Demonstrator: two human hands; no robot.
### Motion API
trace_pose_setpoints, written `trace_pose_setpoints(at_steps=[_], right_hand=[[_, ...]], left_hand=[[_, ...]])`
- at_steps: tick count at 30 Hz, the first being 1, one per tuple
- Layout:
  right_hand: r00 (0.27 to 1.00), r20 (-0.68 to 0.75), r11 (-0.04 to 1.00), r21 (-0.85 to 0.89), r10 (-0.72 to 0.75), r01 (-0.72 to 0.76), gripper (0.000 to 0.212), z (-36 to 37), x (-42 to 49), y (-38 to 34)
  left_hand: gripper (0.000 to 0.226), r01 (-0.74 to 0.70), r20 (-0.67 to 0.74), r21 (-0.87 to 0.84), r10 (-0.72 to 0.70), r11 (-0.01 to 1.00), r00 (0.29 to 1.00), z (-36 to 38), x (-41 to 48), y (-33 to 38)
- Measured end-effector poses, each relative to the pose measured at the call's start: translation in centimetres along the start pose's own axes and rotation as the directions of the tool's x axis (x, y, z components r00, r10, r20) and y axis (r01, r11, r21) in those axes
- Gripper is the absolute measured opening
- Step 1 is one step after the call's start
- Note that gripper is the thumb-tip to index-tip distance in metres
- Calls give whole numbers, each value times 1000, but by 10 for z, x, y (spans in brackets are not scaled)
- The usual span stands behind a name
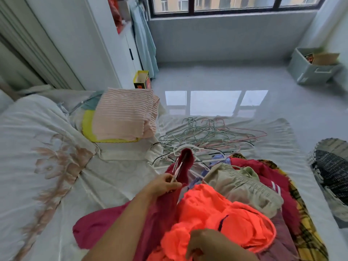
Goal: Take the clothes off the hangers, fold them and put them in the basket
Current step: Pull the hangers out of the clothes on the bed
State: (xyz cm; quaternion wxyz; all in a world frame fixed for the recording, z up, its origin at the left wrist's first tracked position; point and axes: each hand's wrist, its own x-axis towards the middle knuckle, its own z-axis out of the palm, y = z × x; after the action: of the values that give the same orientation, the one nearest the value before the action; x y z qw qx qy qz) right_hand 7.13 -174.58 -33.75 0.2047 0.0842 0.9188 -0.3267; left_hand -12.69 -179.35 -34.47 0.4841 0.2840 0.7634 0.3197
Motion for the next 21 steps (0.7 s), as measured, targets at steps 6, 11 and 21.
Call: trace_pose_setpoints(at_steps=[6,11,21], right_hand=[[868,-216,813,502,447,-293,49,-28,-41,44],[433,-616,621,769,658,152,50,-110,-24,27],[562,-553,477,829,615,292,26,-122,-14,-7]], left_hand=[[30,-164,-117,558,272,814,955,-35,-48,79],[48,-322,-86,661,495,678,865,-48,-103,127],[40,-428,-327,506,625,749,708,-96,-174,124]])
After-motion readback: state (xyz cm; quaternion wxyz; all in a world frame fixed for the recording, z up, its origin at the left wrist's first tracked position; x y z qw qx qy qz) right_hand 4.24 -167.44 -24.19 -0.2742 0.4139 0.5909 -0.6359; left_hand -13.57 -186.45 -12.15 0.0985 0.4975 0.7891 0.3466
